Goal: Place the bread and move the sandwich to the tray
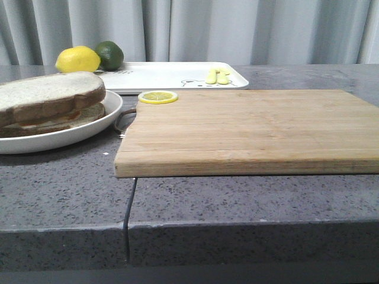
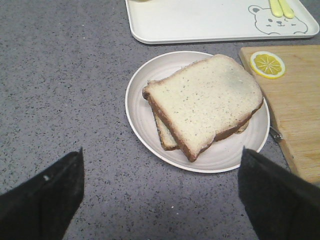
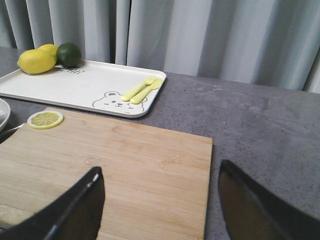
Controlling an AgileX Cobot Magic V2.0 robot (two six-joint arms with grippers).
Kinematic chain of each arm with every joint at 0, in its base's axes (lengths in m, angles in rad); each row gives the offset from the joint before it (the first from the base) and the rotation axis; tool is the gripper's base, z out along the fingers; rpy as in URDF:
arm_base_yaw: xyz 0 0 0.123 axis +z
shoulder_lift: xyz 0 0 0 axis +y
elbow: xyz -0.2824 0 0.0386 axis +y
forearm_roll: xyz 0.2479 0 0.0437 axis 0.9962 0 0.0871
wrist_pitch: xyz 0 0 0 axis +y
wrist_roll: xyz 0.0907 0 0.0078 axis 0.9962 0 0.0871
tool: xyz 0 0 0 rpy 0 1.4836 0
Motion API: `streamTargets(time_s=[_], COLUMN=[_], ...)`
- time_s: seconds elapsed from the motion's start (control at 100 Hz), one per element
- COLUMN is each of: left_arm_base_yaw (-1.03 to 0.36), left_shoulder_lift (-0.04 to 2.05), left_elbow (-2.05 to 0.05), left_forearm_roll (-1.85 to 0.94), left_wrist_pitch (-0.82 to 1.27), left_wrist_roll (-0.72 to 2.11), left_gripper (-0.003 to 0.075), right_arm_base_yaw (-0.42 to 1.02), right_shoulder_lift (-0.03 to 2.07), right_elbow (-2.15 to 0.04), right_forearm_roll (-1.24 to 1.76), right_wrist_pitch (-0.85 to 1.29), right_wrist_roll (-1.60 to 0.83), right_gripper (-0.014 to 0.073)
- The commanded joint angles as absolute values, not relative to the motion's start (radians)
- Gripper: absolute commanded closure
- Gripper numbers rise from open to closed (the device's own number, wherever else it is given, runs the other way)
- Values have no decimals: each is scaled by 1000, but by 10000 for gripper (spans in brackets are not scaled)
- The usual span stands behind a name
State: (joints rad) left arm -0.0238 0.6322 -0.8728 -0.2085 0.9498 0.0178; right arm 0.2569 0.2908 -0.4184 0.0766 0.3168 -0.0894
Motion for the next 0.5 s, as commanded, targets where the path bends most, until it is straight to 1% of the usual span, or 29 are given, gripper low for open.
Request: streamTargets(time_s=[0.0, 0.49], left_arm_base_yaw=[-29, -29], left_shoulder_lift=[640, 640], left_elbow=[-906, -906], left_forearm_roll=[-228, -228], left_wrist_pitch=[886, 886], left_wrist_roll=[18, 18], left_gripper=[135, 136], right_arm_base_yaw=[250, 250], right_shoulder_lift=[295, 295], right_elbow=[-443, -443], right_forearm_roll=[68, 68], right_wrist_pitch=[231, 209], right_wrist_roll=[-86, -86], right_gripper=[105, 105])
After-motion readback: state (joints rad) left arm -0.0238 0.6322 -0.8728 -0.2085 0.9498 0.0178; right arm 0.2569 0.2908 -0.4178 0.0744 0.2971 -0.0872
